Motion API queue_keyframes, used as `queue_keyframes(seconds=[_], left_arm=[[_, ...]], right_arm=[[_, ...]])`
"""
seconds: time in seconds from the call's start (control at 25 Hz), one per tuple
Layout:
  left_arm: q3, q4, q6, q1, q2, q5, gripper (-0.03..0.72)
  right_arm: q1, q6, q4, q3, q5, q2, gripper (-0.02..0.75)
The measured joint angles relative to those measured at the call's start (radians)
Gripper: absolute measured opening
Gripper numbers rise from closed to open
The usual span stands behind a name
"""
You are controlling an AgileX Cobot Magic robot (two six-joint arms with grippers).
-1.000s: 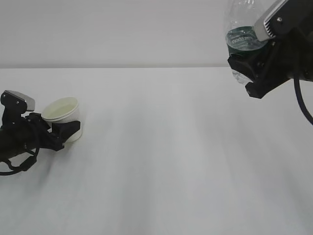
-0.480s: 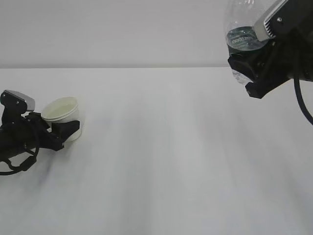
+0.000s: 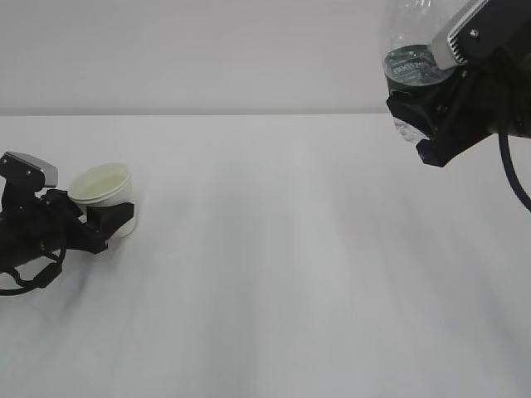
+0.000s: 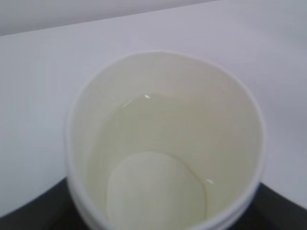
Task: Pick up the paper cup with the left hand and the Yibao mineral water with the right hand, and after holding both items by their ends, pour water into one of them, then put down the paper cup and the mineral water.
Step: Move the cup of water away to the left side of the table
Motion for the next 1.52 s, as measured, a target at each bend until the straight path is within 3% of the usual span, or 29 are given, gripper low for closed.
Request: queue_keyframes(seconds=[0.8,1.52], left_arm=[[0.000,0.037,0.002,0.000,0.000,-0.017,0.599],[0.000,0.063,0.002,0.000,0.000,-0.022,0.604]], right_arm=[[0.000,0.000,0.000,0.000,0.000,0.000,0.412],[0.000,0.000,0.000,0.000,0.000,0.000,0.412]])
